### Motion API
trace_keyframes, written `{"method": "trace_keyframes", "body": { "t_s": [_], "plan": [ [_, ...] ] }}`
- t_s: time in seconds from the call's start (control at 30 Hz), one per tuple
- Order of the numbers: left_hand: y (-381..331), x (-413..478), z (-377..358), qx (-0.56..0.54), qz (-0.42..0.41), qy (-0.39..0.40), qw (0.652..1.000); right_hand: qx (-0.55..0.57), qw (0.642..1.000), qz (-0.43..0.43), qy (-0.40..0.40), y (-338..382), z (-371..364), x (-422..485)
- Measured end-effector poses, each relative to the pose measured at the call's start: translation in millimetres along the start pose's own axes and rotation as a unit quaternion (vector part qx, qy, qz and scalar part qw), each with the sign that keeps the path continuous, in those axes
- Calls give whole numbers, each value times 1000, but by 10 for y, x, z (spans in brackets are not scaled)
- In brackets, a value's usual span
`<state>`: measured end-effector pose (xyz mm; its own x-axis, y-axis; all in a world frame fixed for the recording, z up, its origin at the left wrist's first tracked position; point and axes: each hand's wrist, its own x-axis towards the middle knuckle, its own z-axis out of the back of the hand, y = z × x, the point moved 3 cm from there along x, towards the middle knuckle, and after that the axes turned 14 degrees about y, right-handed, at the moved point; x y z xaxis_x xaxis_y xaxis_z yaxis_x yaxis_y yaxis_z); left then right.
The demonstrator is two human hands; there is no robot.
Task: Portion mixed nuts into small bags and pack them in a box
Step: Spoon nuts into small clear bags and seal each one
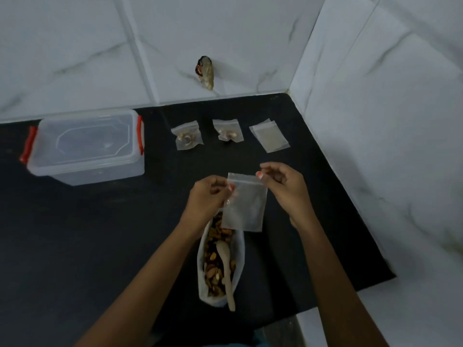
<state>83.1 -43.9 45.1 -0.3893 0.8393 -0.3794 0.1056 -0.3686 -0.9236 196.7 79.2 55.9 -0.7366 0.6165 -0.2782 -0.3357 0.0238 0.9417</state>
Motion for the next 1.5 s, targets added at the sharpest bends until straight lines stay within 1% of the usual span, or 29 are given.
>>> {"method": "trace_keyframes", "body": {
  "t_s": [0.1, 0.2, 0.27, 0.37, 0.5, 0.53, 0.57, 0.63, 0.67, 0.7, 0.73, 0.8, 0.87, 1.0, 1.2, 1.37, 1.43, 1.5],
  "plan": [
    [133, -230, 44, 53, 8, 11, 998, -21, 998, -8, 50, -43, -197, -189],
    [217, -435, 112, 78, 11, 21, 997, -45, 992, -24, 113, -70, -388, -393],
    [241, -541, 161, 94, 11, 32, 995, -46, 990, -30, 134, -70, -486, -510],
    [253, -684, 233, 101, 8, 51, 994, -30, 989, -38, 140, -60, -611, -681],
    [233, -821, 320, 159, 6, 63, 985, 9, 992, -47, 119, -51, -764, -851],
    [235, -859, 334, 187, 2, 51, 981, 15, 992, -52, 112, -53, -815, -890],
    [237, -893, 348, 228, -12, 18, 973, 21, 993, -57, 106, -58, -865, -923],
    [232, -983, 370, 329, -59, -89, 938, 36, 993, -66, 90, -71, -949, -975],
    [222, -1047, 361, 358, -81, -135, 920, 42, 993, -72, 81, -82, -983, -994],
    [222, -1108, 340, 358, -100, -157, 915, 45, 993, -77, 72, -92, -1018, -1014],
    [237, -1157, 313, 327, -110, -152, 926, 47, 994, -80, 65, -95, -1050, -1034],
    [290, -1234, 258, 213, -105, -105, 966, 49, 994, -77, 58, -99, -1114, -1070],
    [342, -1302, 228, 144, -84, -74, 983, 61, 993, -72, 64, -98, -1192, -1109],
    [395, -1367, 295, 91, -74, -89, 989, 71, 993, -61, 76, -129, -1319, -1162],
    [452, -1415, 416, -10, -57, -33, 998, 84, 992, -60, 66, -122, -1418, -1192],
    [520, -1393, 480, 0, -24, -35, 999, 19, 999, -22, 35, -88, -1573, -1186],
    [529, -1390, 513, 7, -25, -23, 999, 7, 1000, -16, 20, -76, -1623, -1181],
    [527, -1390, 571, -13, -34, -10, 999, 2, 1000, -23, 11, -80, -1652, -1174]
  ]
}}
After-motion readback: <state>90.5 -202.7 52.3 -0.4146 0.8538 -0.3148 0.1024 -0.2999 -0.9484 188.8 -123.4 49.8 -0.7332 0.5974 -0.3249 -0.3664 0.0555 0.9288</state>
